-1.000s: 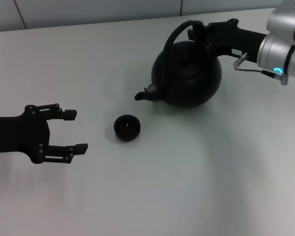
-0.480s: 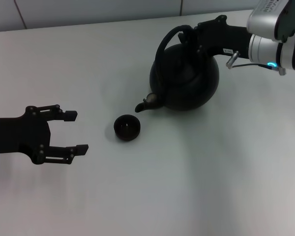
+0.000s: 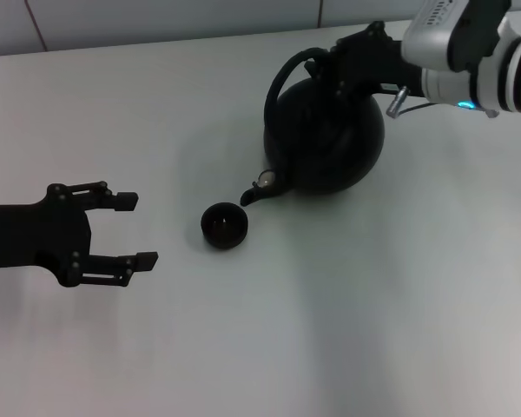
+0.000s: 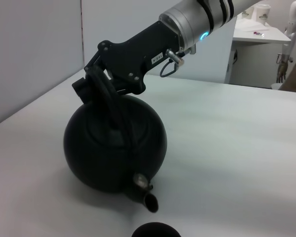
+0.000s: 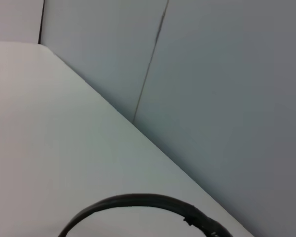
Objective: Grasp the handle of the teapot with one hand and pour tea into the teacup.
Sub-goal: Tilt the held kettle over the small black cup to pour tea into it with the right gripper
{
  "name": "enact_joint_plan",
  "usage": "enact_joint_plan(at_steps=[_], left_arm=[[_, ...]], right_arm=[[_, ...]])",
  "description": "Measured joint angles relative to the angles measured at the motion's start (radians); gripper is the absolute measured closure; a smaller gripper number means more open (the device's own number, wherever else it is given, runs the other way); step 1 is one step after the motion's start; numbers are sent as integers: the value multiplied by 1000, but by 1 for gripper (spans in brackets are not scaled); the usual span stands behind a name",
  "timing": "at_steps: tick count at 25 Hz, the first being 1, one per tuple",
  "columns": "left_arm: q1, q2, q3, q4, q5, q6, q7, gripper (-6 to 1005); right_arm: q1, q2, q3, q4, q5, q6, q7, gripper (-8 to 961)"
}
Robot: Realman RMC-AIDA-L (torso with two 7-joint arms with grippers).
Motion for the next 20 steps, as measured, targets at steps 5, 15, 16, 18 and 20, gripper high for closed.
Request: enact_joint_plan(at_steps=[5,15,16,18,20], left_arm=[[-2,-2,0,0,0,-1,-2,139],[-1,-6,-4,0,0,-1,-3,139],[-1,-7,-5,0,0,-1,-3,139],[0,-7,-5,0,0,-1,-2,139],[0,-7,-5,0,0,-1,-2,139]], right_arm=[[5,0,-16,-27,-2,4,-5,852],[18,-1,-38,-61,-24,8,-10,853],[19,-1,-43,-64,-27,12,-11,853],[20,-1,-57,-71,-30,22,-11,853],[21,-1,-68,-76,-34,30,-11,853]])
